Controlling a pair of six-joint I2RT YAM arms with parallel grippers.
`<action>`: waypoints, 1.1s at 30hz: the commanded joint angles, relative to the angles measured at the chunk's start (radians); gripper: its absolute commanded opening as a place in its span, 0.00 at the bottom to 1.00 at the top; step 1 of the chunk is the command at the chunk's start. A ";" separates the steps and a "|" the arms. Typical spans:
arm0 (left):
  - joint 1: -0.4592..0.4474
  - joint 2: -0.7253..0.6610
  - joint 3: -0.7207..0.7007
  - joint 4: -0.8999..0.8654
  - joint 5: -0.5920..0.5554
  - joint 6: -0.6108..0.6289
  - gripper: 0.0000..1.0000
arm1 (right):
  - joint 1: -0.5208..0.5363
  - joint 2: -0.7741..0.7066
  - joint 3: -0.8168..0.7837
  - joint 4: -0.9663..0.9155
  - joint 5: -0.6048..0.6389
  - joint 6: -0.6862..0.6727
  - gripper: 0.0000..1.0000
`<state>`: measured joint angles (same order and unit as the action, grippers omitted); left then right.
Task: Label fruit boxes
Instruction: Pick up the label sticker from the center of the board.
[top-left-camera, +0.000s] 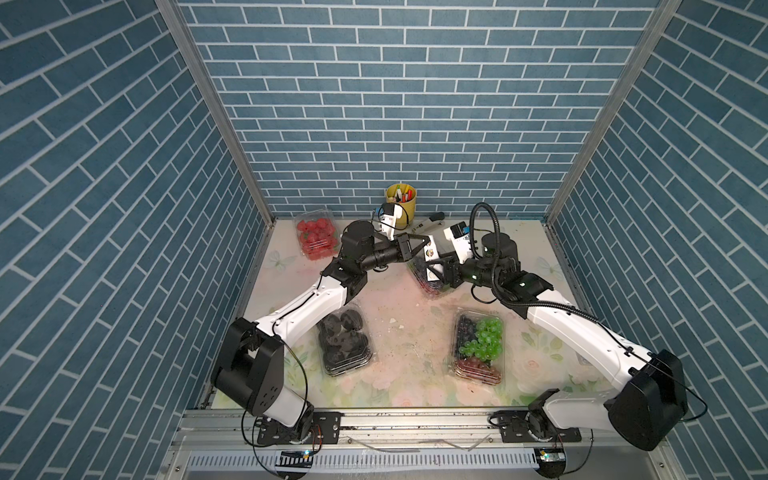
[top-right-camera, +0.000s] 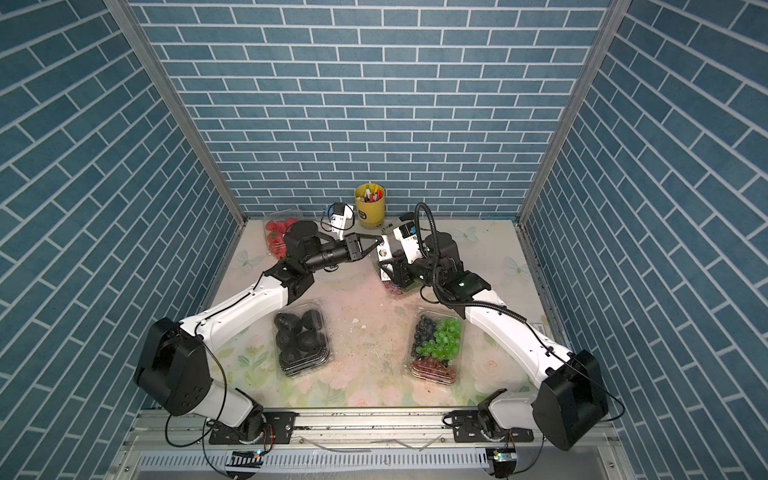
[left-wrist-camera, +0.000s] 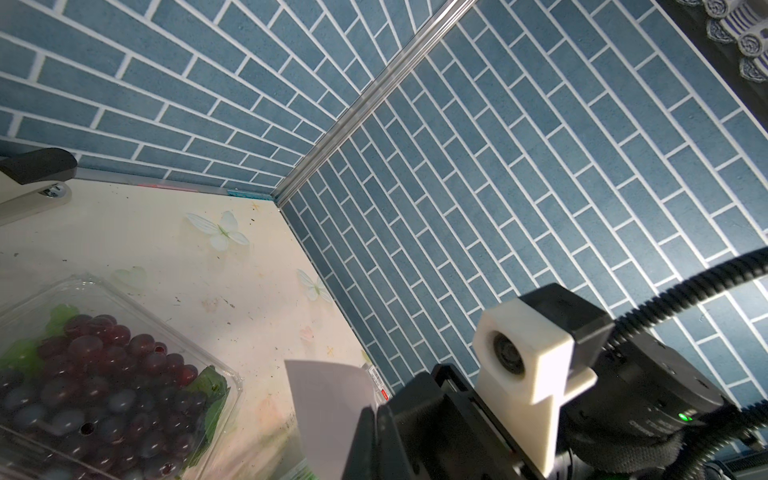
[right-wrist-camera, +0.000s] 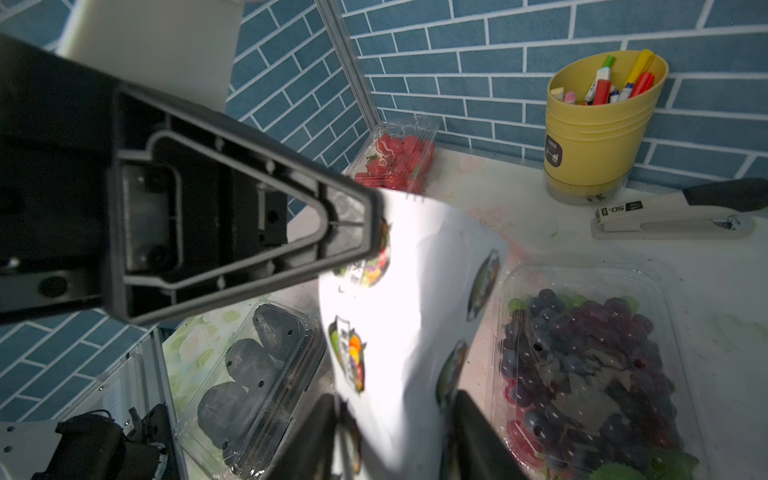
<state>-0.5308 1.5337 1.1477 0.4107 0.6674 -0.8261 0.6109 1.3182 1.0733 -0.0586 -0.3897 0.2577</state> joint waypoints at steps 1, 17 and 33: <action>0.001 0.009 0.014 0.038 0.038 0.021 0.00 | 0.004 -0.028 -0.021 0.019 0.049 0.029 0.64; 0.040 0.048 0.003 0.225 0.196 -0.069 0.00 | -0.235 0.024 -0.197 0.799 -0.337 0.641 0.85; 0.040 0.088 0.025 0.344 0.213 -0.192 0.00 | -0.243 0.202 -0.135 1.257 -0.551 0.959 0.70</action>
<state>-0.4957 1.6070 1.1477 0.7063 0.8593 -0.9974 0.3717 1.5211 0.8928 1.0306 -0.8787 1.1065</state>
